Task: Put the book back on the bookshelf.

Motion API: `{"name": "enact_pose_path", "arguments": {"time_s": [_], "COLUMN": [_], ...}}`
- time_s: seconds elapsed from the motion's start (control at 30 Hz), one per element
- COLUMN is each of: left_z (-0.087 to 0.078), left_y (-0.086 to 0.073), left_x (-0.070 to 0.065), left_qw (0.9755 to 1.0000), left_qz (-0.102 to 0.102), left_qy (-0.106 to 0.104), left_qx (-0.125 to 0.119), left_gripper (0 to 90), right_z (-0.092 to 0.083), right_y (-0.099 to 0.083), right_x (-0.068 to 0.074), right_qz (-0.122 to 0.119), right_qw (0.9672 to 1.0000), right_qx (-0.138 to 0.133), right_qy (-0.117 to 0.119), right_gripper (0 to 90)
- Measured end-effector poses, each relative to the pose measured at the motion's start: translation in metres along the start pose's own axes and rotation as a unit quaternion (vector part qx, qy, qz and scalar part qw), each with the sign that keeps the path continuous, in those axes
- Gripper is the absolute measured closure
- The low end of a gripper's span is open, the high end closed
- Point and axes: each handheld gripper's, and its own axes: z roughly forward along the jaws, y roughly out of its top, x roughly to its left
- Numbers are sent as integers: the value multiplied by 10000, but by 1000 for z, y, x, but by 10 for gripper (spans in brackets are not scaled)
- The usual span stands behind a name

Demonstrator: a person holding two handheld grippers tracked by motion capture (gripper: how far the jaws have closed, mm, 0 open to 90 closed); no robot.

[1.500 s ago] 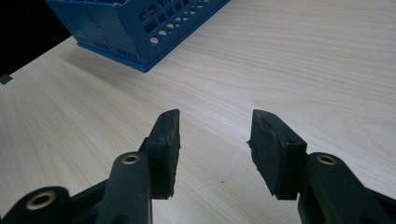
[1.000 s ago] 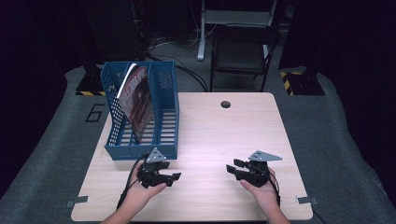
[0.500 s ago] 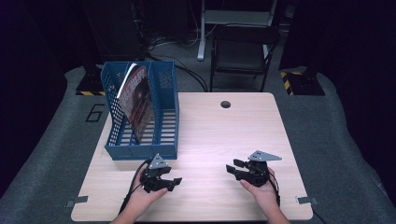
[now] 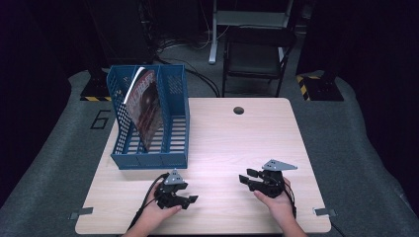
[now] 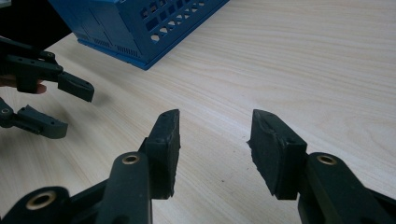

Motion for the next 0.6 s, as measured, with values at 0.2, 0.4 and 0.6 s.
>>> {"name": "enact_pose_path", "arguments": {"time_s": [0.2, 0.4, 0.6], "left_z": [7, 13, 16], "left_y": [-1, -2, -1], "left_x": [-4, -5, -12], "left_qw": [9997, 9989, 9988], "left_qz": [216, 357, 341], "left_qy": [14, -14, -188], "left_qx": [130, 315, 304], "left_gripper": [350, 350, 350], "right_z": [1, 1, 1], "right_y": [0, -1, -2], "right_x": [1, 2, 1], "right_qz": [-29, -9, -34], "right_qw": [10000, 10000, 10000], "right_qx": [33, 61, 79], "right_qy": [-12, -18, -20], "right_gripper": [526, 525, 525]}}
